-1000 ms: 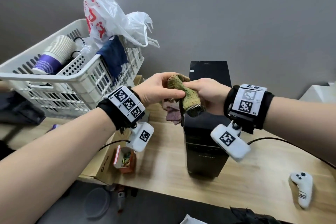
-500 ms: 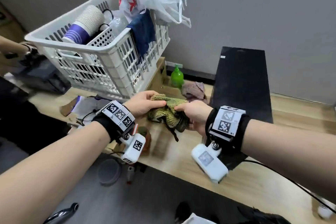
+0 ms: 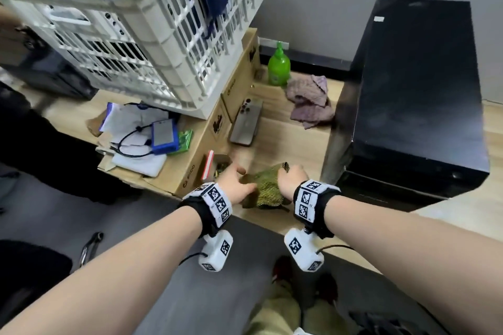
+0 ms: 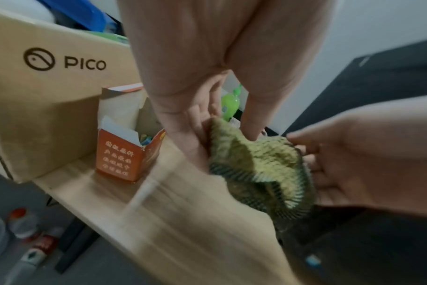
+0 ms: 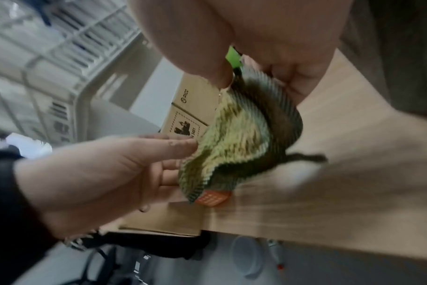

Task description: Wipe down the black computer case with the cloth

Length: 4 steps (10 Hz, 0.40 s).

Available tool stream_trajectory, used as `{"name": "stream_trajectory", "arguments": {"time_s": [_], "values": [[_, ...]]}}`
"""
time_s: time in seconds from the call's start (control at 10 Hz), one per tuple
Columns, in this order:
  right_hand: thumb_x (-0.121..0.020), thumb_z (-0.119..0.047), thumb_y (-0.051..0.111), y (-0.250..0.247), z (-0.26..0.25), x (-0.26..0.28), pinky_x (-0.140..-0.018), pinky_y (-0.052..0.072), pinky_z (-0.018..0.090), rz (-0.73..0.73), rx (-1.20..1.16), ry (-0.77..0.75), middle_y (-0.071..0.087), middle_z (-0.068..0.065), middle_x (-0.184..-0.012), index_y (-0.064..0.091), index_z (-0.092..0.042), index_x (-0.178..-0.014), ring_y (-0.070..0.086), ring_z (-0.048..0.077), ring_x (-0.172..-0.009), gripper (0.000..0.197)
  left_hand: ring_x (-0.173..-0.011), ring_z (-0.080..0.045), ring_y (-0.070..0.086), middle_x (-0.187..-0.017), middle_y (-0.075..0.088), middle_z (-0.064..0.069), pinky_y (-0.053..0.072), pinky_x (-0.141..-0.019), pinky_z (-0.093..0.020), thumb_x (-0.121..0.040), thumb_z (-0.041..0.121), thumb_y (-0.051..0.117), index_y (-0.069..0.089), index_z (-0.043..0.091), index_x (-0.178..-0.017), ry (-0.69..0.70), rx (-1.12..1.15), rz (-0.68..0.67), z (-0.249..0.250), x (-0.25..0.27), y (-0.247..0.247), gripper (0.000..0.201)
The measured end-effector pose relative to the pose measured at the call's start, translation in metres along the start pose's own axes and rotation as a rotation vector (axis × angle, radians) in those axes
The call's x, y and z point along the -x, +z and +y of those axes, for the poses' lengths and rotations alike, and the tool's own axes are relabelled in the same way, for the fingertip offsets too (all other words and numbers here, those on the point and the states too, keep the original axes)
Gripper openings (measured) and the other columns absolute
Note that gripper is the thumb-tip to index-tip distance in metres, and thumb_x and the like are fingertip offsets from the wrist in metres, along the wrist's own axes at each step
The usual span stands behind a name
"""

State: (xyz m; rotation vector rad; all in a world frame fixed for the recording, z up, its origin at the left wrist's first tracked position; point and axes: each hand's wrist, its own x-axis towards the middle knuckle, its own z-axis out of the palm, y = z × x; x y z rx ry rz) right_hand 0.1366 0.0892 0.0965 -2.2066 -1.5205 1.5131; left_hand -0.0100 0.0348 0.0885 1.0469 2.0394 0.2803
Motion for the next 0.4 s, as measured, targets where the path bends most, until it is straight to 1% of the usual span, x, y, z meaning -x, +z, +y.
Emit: {"name": "stream_trajectory", "arguments": {"time_s": [0.1, 0.2, 0.3, 0.4], "values": [[-0.093, -0.022, 0.046, 0.003, 0.002, -0.005, -0.102, 0.040, 0.041, 0.056, 0.147, 0.040, 0.052, 0.020, -0.131, 0.047, -0.001, -0.126, 0.049, 0.040, -0.121, 0.039, -0.113, -0.032, 0.061, -0.125, 0.061, -0.012, 0.048, -0.097, -0.035, -0.087, 0.040, 0.063, 0.047, 0.010, -0.134, -0.042, -0.156, -0.018, 0.005, -0.004, 0.004, 0.058], [-0.088, -0.030, 0.045, -0.005, 0.004, -0.001, -0.098, 0.045, 0.044, -0.041, 0.248, -0.051, 0.056, 0.020, -0.124, 0.047, -0.004, -0.122, 0.055, 0.041, -0.112, 0.042, -0.107, -0.032, 0.062, -0.115, 0.065, -0.013, 0.050, -0.096, -0.039, -0.085, 0.037, 0.060, 0.056, 0.010, -0.124, -0.066, -0.179, -0.039, 0.019, -0.005, -0.006, 0.047], [-0.087, -0.033, 0.044, -0.014, 0.012, 0.002, -0.077, 0.048, 0.033, -0.151, 0.375, -0.176, 0.061, 0.013, -0.107, 0.048, -0.008, -0.112, 0.060, 0.033, -0.093, 0.036, -0.098, -0.030, 0.066, -0.103, 0.070, -0.012, 0.051, -0.097, -0.039, -0.084, 0.036, 0.058, 0.058, 0.010, -0.112, -0.052, -0.208, -0.056, 0.036, -0.005, -0.015, 0.038], [-0.077, -0.035, 0.042, -0.023, 0.032, 0.008, -0.076, 0.053, 0.033, -0.231, 0.519, -0.305, 0.064, 0.010, -0.097, 0.054, -0.015, -0.101, 0.063, 0.033, -0.086, 0.034, -0.099, -0.026, 0.066, -0.103, 0.071, -0.008, 0.043, -0.105, -0.038, -0.078, 0.043, 0.057, 0.059, 0.012, -0.110, -0.067, -0.296, -0.055, 0.049, -0.007, -0.016, 0.044]]}}
